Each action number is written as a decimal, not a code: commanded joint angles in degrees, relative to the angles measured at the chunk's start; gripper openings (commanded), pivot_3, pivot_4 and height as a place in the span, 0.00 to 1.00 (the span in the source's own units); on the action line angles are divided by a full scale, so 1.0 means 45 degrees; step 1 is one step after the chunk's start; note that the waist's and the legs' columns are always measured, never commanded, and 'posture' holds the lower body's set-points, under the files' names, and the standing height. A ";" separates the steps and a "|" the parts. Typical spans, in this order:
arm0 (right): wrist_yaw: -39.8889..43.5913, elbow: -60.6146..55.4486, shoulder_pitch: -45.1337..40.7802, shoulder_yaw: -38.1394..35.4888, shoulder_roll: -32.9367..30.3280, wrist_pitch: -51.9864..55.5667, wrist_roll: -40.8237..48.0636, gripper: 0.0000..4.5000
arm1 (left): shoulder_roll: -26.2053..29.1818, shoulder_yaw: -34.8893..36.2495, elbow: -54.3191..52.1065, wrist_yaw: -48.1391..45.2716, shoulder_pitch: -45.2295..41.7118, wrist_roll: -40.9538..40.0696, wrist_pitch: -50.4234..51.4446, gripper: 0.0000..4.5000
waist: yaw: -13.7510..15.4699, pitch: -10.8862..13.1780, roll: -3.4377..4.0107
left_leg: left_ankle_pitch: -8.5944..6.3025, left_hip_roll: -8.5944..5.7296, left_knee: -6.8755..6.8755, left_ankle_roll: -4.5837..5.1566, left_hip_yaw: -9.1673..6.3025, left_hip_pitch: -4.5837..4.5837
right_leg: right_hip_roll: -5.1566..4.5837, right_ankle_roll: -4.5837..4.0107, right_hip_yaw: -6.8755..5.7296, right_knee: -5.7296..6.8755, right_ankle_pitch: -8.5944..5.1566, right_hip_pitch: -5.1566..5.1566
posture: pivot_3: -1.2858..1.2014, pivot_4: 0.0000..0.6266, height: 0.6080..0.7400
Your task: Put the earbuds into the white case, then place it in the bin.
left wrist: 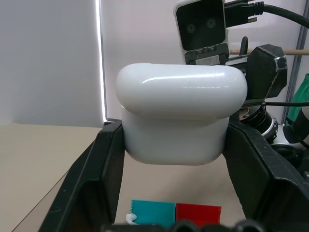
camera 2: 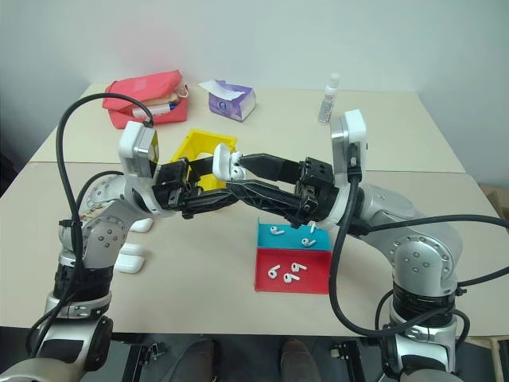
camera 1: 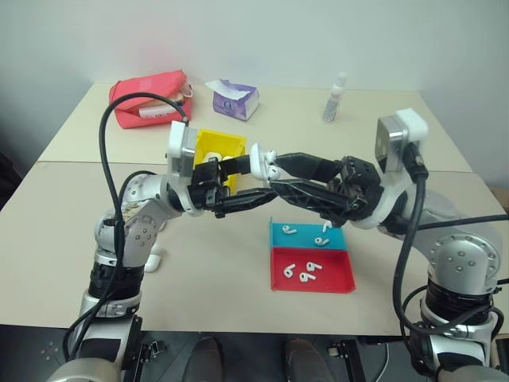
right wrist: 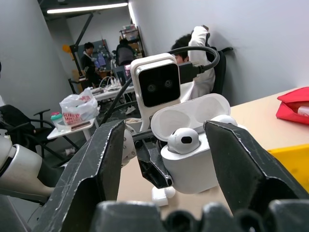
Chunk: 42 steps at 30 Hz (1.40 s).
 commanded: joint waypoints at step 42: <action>0.2371 0.1669 -0.5309 0.3480 -0.4960 0.2012 -0.5131 0.01 | -0.1217 0.0067 -0.1185 0.3333 0.1266 0.2465 -0.1805 0.62 | 0.0072 -0.0003 0.0015 | 0.0001 0.0000 0.0023 0.0009 0.0004 -0.0160 | -0.0003 -0.0005 0.0005 0.0018 0.0002 -0.0170 | 0.52 0.24 1.00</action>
